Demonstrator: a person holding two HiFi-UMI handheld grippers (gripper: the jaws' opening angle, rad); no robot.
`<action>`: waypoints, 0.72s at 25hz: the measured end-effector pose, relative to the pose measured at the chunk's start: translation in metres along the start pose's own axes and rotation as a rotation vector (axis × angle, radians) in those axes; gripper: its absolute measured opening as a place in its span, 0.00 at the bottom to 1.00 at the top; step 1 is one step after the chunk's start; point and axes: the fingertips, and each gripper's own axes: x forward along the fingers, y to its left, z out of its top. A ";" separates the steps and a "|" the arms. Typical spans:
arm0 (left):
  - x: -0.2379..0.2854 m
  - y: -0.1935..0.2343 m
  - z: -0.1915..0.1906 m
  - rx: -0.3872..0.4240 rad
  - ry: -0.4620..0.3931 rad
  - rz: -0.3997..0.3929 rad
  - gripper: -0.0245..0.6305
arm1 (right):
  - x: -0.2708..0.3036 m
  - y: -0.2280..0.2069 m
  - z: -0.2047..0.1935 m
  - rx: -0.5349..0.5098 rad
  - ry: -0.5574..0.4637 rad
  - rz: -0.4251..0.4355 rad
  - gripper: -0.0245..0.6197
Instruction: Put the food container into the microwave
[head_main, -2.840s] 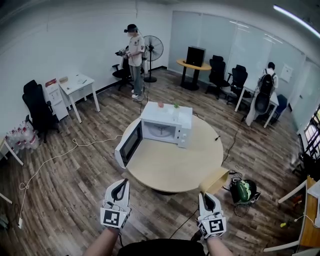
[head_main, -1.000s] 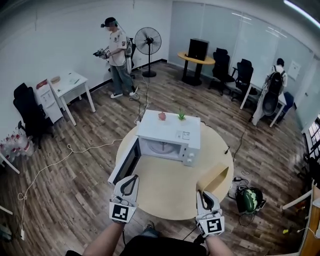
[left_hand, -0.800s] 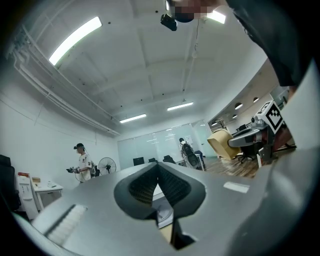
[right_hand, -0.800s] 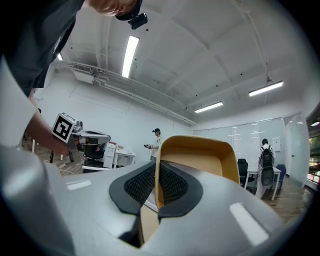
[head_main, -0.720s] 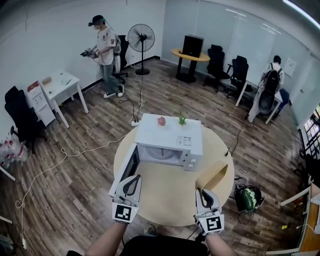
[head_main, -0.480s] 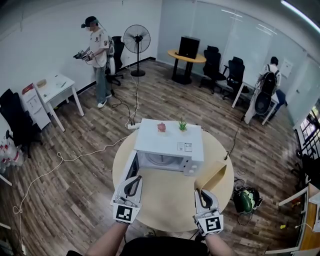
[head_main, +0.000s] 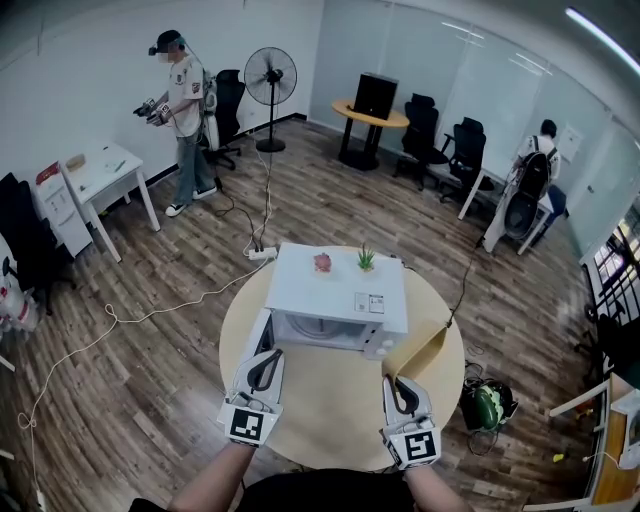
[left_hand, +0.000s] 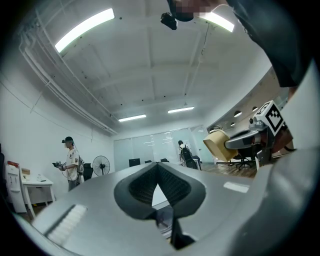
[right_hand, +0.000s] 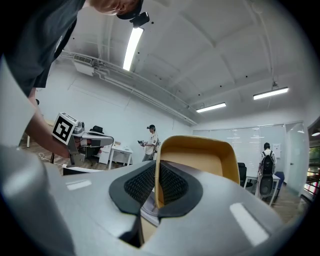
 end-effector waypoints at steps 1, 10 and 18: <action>0.002 0.000 -0.001 -0.014 0.010 0.005 0.03 | 0.003 -0.001 0.001 -0.002 -0.003 0.004 0.07; 0.017 -0.006 0.002 -0.024 0.026 0.071 0.03 | 0.017 -0.021 -0.004 -0.024 0.002 0.063 0.07; 0.026 -0.016 0.011 -0.017 0.040 0.111 0.03 | 0.026 -0.040 -0.006 -0.029 0.001 0.140 0.07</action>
